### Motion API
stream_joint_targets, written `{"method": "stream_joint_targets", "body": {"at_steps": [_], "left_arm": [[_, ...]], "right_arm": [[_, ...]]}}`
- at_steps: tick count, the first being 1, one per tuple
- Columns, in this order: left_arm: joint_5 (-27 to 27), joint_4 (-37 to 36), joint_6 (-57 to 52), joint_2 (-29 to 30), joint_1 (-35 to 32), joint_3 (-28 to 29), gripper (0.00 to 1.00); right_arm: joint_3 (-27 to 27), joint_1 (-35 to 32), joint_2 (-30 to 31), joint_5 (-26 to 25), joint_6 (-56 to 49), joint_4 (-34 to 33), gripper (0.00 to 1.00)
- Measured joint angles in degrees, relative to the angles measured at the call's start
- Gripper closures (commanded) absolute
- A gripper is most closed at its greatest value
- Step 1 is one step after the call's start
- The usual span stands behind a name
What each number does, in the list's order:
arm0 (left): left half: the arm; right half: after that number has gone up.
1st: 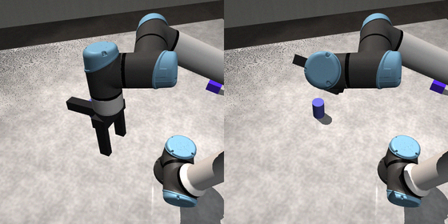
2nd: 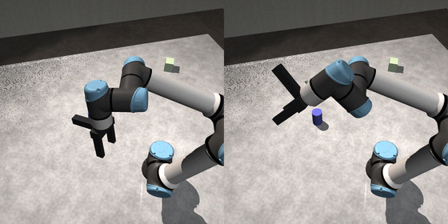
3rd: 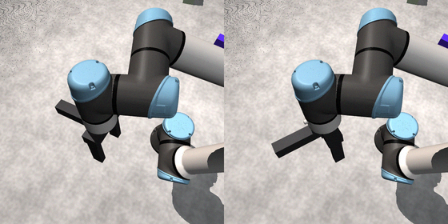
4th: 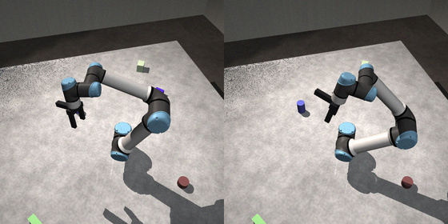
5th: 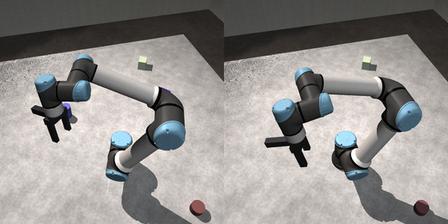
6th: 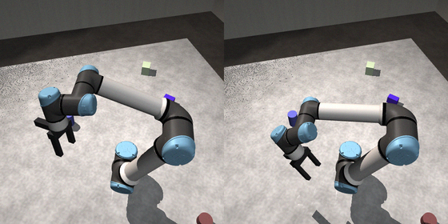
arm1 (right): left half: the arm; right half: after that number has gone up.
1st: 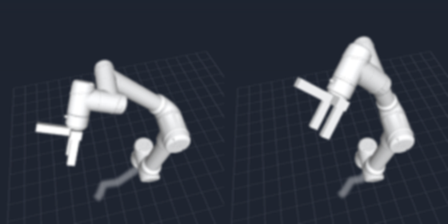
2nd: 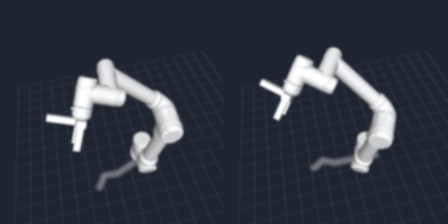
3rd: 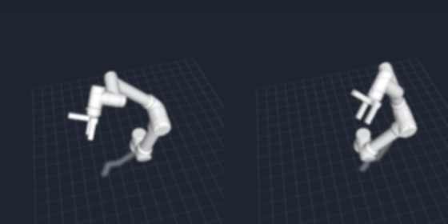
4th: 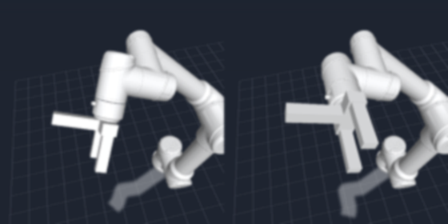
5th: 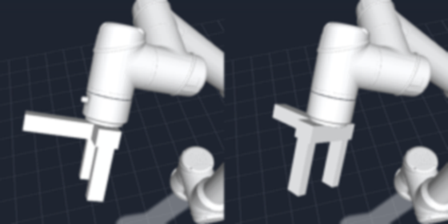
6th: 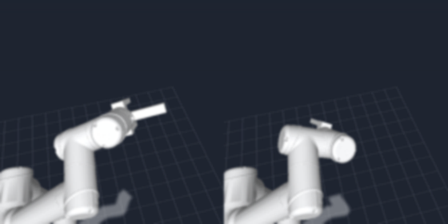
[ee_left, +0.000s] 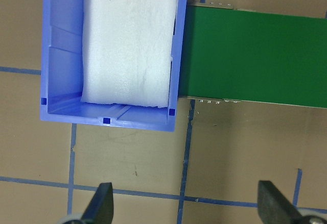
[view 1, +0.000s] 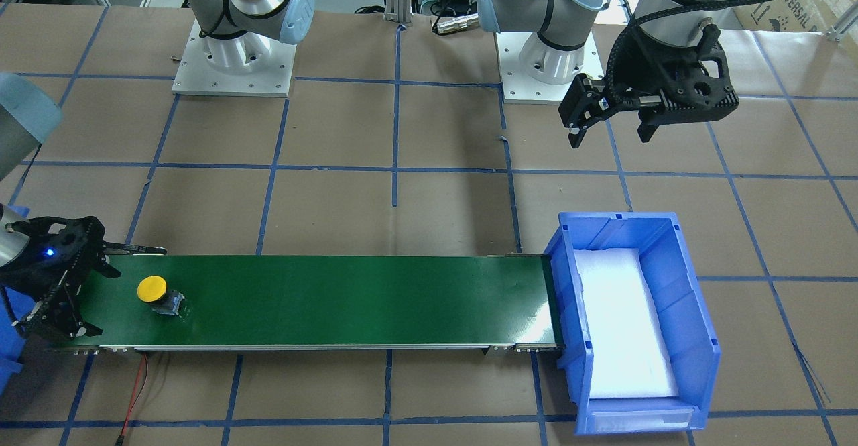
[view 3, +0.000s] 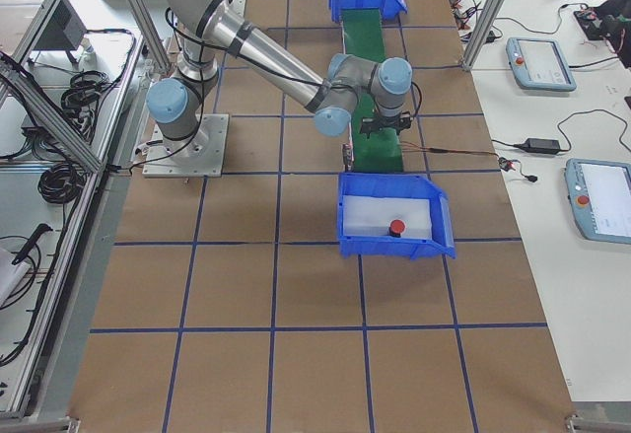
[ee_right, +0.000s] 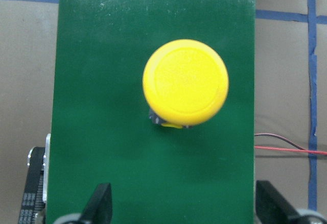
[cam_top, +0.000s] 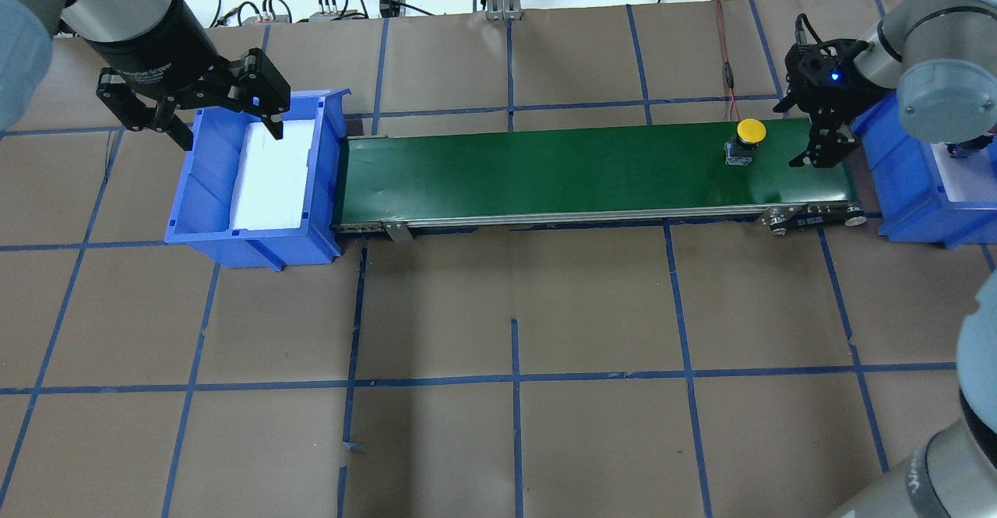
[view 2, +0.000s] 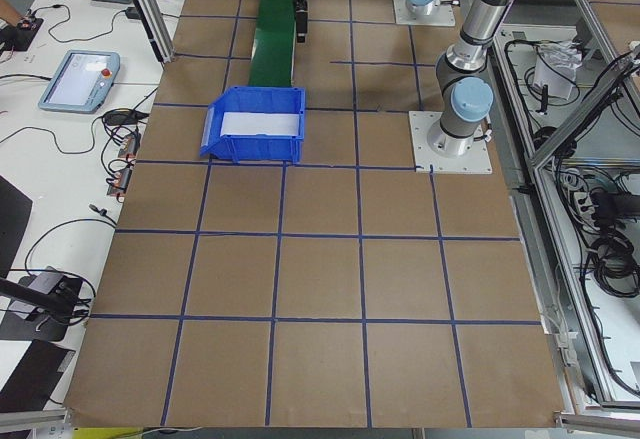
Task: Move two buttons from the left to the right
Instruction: 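Return the right gripper to the belt and grasp the yellow button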
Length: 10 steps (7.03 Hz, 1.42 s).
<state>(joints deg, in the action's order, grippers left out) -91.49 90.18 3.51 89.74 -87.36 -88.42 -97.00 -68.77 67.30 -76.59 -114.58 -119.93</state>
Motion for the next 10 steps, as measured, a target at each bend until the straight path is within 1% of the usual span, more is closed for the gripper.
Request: {"method": "stream_joint_targets", "body": {"at_steps": [3,10], "left_arm": [[0.0,0.0,0.0,0.0,0.0,-0.03,0.0],[0.0,0.0,0.0,0.15,0.0,0.0,0.0]], "right_arm": [[-0.55,-0.09,0.03,0.66,2.52,0.05,0.01],[-1.29,-0.14,-0.01,0.06,2.87,0.33,0.03]]}}
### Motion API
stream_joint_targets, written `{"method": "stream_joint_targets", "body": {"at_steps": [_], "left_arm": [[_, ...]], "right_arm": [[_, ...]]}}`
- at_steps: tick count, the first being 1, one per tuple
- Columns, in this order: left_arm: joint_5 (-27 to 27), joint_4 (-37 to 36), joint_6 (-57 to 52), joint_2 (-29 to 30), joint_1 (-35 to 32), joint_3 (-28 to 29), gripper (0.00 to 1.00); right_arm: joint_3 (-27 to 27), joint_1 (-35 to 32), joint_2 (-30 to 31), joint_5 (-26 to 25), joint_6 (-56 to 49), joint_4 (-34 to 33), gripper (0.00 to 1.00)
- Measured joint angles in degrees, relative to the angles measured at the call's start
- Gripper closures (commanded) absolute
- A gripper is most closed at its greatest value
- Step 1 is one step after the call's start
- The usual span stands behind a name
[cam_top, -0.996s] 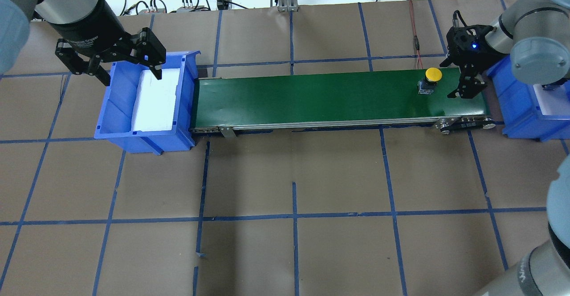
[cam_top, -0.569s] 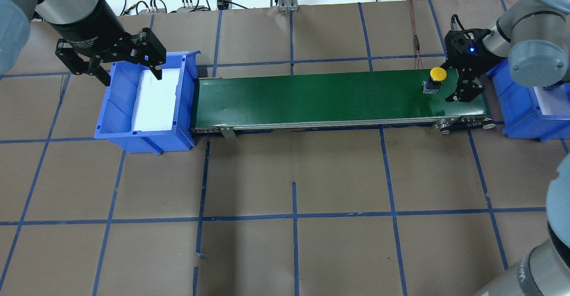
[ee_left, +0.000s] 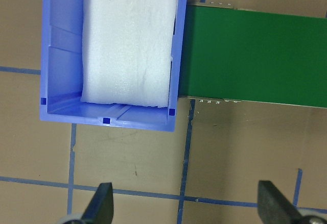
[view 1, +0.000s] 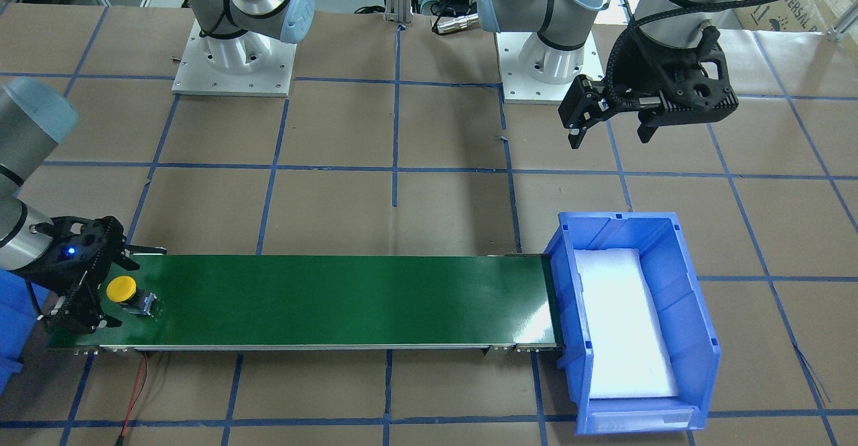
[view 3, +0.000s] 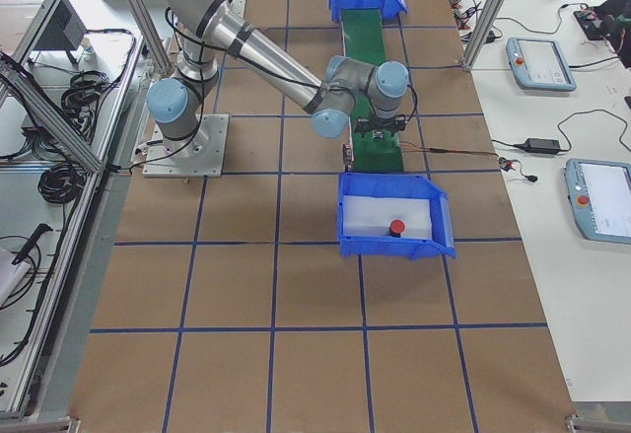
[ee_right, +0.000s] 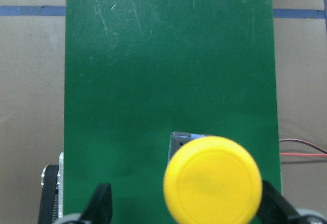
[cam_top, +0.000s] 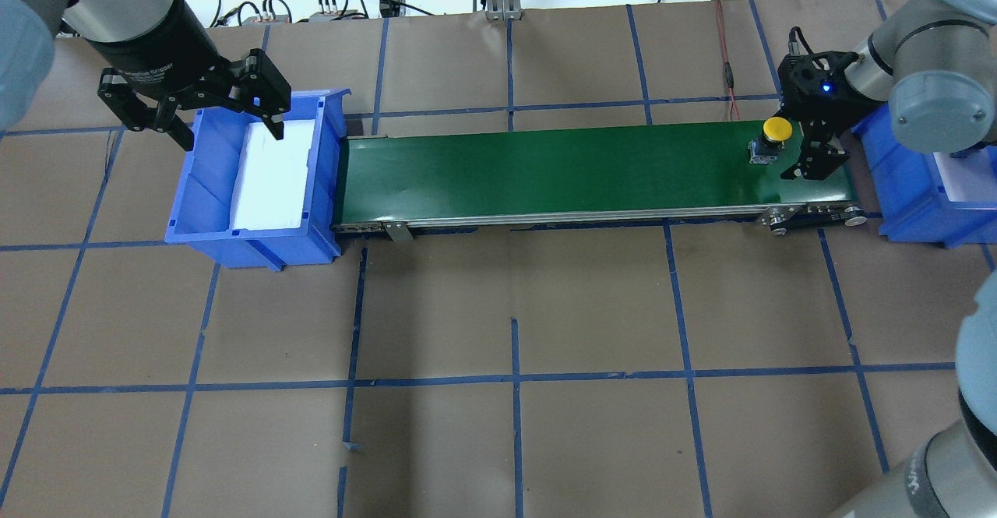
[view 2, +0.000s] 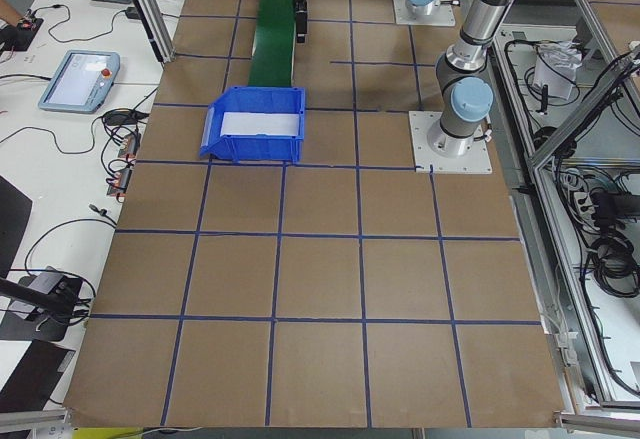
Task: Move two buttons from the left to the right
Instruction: 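Return the right gripper to the belt and grasp the yellow button, then carry the yellow button into the blue bin and release it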
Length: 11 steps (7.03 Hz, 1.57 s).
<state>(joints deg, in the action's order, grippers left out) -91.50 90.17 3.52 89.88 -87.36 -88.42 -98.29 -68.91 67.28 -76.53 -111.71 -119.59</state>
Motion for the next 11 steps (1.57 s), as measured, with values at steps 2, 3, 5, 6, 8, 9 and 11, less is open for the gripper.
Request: {"method": "stream_joint_targets", "body": {"at_steps": [2,3,5,6,8,9,11], "left_arm": [[0.0,0.0,0.0,-0.05,0.0,0.0,0.0],[0.0,0.0,0.0,-0.05,0.0,0.0,0.0],[0.0,0.0,0.0,-0.06,0.0,0.0,0.0],[0.0,0.0,0.0,-0.09,0.0,0.0,0.0],[0.0,0.0,0.0,-0.14,0.0,-0.05,0.0],[0.0,0.0,0.0,-0.18,0.0,-0.07,0.0],[0.0,0.0,-0.02,-0.22,0.0,-0.08,0.0]], "right_arm": [[0.02,0.0,-0.06,-0.01,-0.02,0.01,0.24],[0.05,0.0,-0.1,-0.07,-0.1,0.02,0.49],[0.25,0.0,-0.13,-0.17,-0.66,-0.26,0.9],[0.43,0.01,-0.06,-0.22,-0.81,-0.31,0.9],[2.2,0.24,0.3,-1.81,-0.91,-0.17,0.89],[5.41,0.92,0.33,-4.08,-1.02,0.4,0.89],[12.89,4.34,-0.36,-7.54,-2.22,3.7,0.88]]}}
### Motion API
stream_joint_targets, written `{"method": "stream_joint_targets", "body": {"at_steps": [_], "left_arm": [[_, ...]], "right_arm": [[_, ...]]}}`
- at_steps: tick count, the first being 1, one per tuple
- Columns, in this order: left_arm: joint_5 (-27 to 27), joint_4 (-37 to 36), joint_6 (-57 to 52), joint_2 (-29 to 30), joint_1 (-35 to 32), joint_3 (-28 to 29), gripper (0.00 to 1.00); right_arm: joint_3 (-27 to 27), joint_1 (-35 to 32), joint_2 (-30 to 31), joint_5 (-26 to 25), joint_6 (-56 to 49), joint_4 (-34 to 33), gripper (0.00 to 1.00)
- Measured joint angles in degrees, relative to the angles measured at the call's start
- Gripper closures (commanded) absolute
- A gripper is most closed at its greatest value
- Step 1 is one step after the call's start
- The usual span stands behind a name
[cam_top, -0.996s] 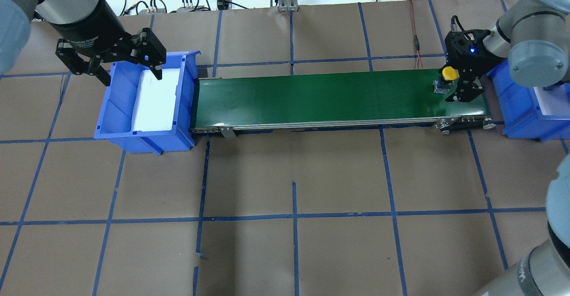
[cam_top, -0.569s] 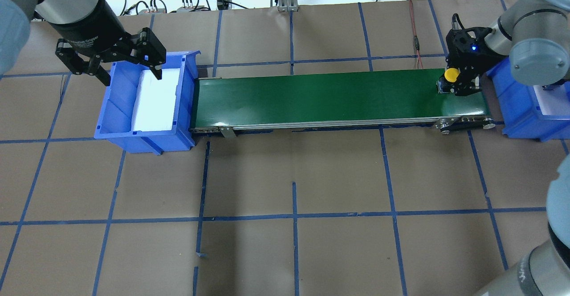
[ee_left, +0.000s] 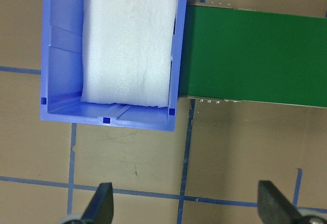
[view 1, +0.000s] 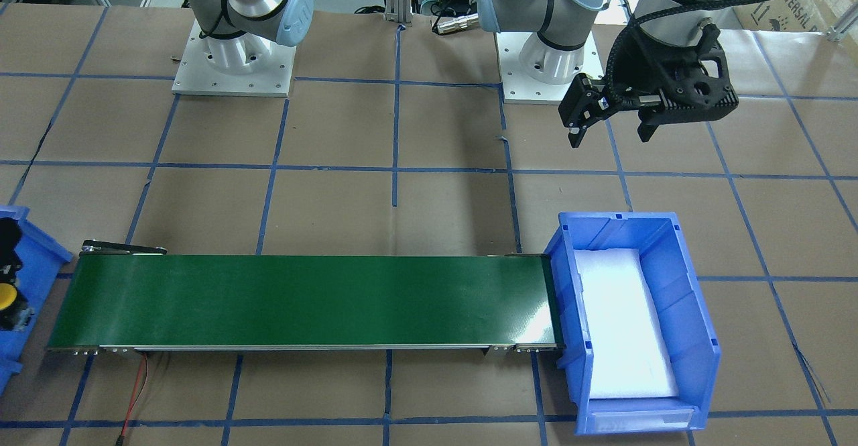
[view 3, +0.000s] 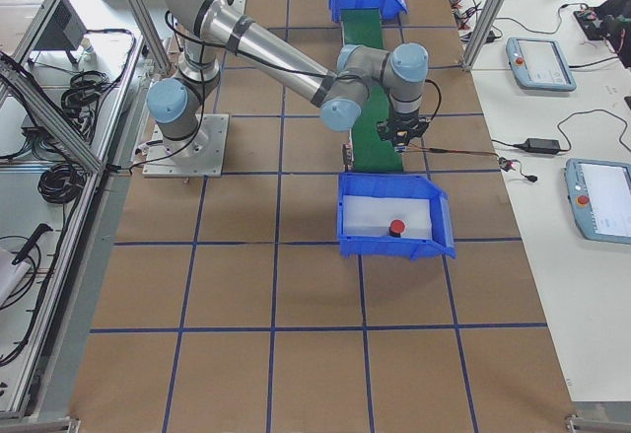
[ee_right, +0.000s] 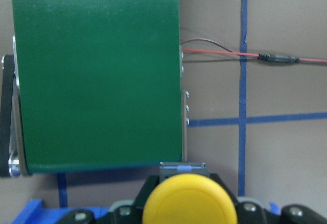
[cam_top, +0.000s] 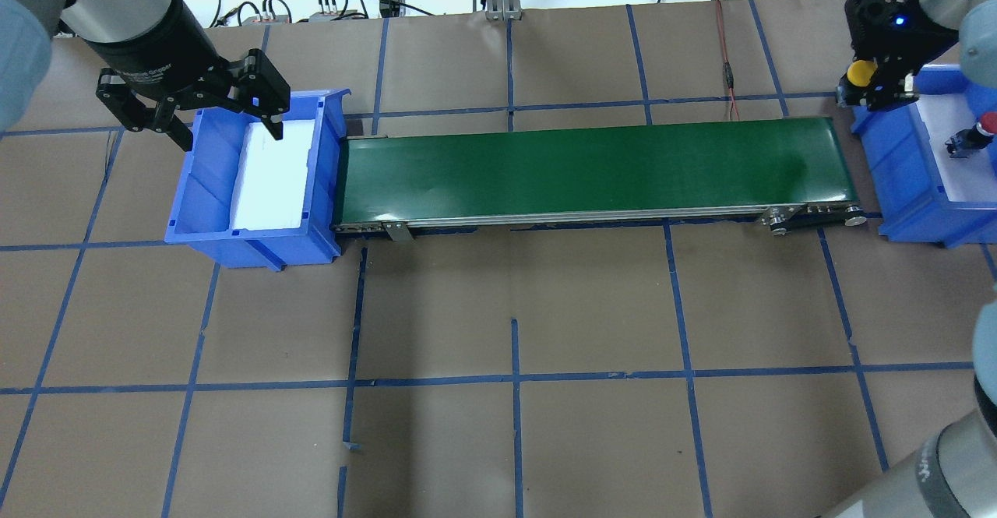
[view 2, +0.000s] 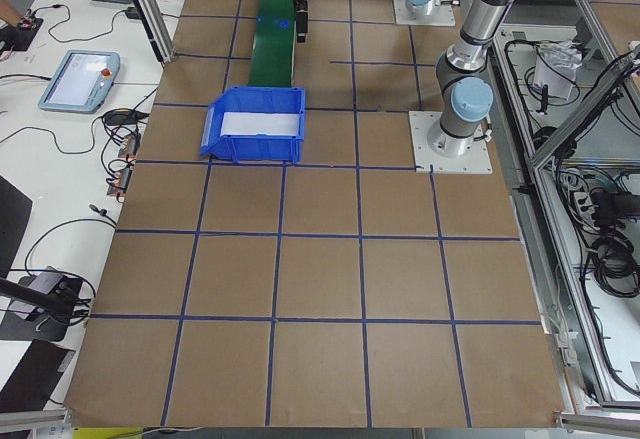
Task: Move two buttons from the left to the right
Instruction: 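Carry the yellow button into the blue bin and release it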
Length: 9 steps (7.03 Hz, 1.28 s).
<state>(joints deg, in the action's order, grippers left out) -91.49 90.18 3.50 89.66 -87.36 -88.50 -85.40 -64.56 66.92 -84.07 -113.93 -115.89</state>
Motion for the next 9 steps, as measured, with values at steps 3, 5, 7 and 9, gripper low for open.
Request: {"method": "stream_joint_targets", "body": {"at_steps": [3,5,7,9], "left_arm": [[0.0,0.0,0.01,0.04,0.0,0.0,0.0],[0.0,0.0,-0.04,0.07,0.0,0.03,0.0],[0.0,0.0,-0.01,0.08,0.0,0.01,0.0],[0.0,0.0,0.0,0.06,0.0,0.0,0.0]], "right_arm": [[5.9,7.97,-5.84,-0.2,-5.34,3.56,0.88],[7.17,9.13,-8.09,-0.12,-8.43,4.03,0.88],[6.92,9.64,-9.29,1.78,-10.22,4.07,0.87],[6.24,10.5,-11.25,2.34,-12.46,3.81,0.87]]}}
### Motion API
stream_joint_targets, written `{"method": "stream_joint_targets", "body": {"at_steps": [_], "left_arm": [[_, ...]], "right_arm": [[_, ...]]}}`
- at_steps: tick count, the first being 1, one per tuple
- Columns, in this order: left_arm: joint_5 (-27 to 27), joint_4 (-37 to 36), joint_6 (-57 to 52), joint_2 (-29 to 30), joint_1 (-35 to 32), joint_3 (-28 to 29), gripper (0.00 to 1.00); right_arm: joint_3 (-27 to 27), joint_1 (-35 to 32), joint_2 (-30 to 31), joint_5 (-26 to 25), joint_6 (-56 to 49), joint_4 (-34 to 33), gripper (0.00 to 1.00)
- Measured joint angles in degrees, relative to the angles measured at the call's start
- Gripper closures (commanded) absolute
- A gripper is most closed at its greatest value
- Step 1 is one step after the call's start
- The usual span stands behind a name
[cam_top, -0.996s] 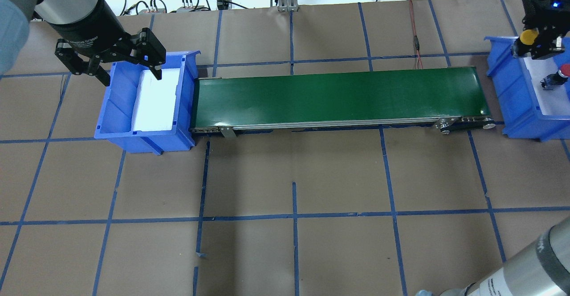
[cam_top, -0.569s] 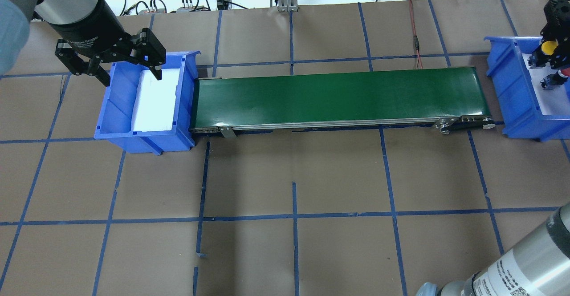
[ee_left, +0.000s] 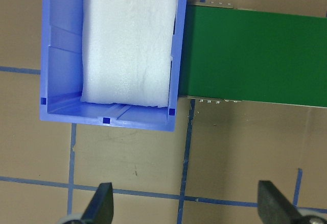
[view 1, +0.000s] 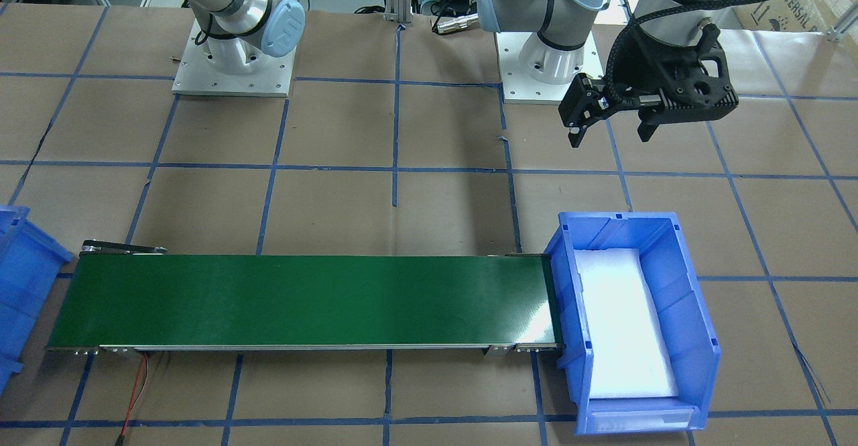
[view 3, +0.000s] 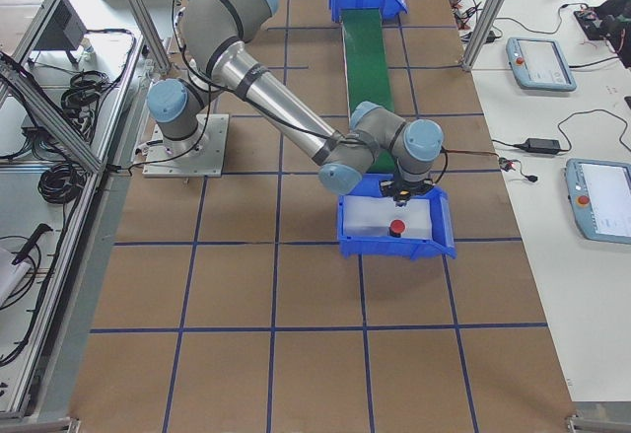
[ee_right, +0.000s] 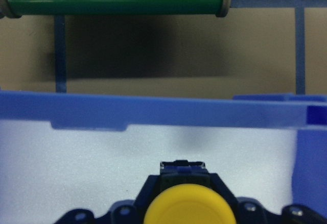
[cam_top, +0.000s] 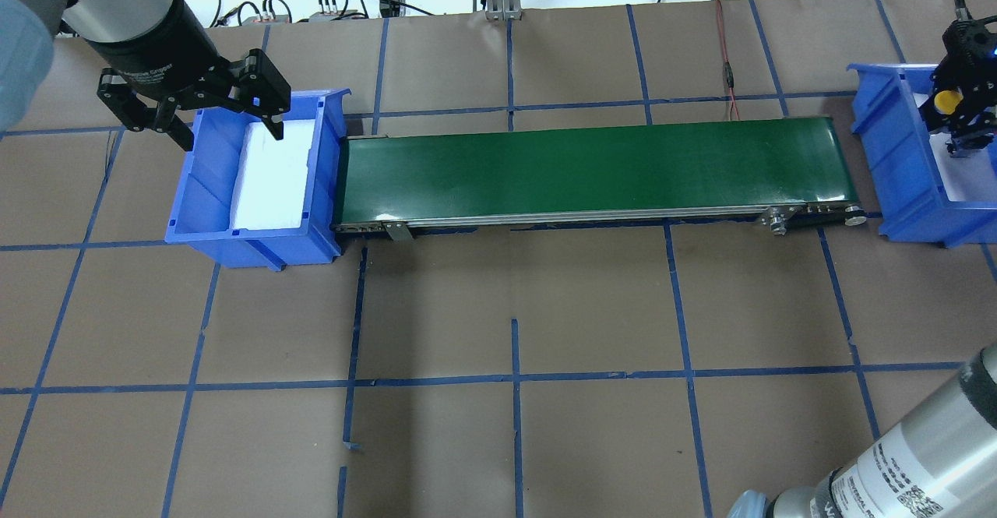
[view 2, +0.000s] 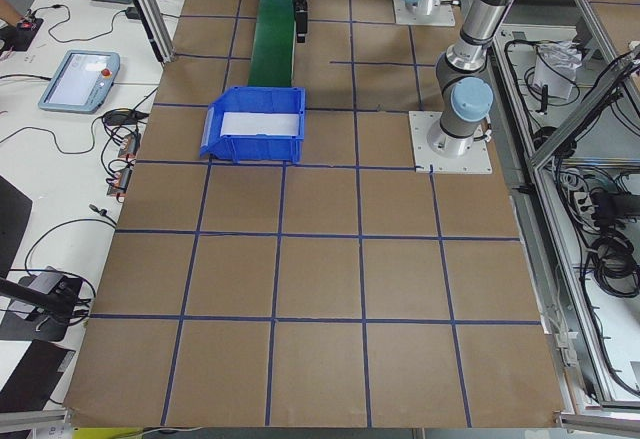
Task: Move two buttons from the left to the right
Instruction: 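Carry the yellow button into the blue bin and release it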
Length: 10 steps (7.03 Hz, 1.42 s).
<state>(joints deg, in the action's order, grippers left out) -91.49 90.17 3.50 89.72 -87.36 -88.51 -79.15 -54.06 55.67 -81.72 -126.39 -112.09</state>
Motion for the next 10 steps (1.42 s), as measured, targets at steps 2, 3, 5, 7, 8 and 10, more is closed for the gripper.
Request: {"method": "stream_joint_targets", "body": {"at_steps": [2,3,5,7,8,10], "left_arm": [[0.0,0.0,-0.06,-0.05,0.0,0.0,0.0],[0.0,0.0,-0.06,-0.06,0.0,-0.03,0.0],[0.0,0.0,-0.07,-0.02,0.0,-0.04,0.0],[0.0,0.0,-0.07,-0.01,0.0,-0.08,0.0],[0.0,0.0,-0.07,-0.02,0.0,-0.08,0.0],[-0.09,0.0,-0.07,-0.05,0.0,-0.09,0.0]], "right_arm": [[-0.33,1.01,-1.55,-0.06,-1.72,-0.43,0.17],[-0.34,1.23,-1.96,0.0,-1.99,-0.48,0.02],[-0.02,1.26,-2.02,-0.01,-2.11,-0.25,0.01],[0.92,0.93,0.0,-0.18,-1.61,1.35,0.01],[1.41,0.55,2.53,-0.23,0.3,3.58,0.01],[2.25,-0.56,8.53,-0.27,8.47,8.38,0.01]]}}
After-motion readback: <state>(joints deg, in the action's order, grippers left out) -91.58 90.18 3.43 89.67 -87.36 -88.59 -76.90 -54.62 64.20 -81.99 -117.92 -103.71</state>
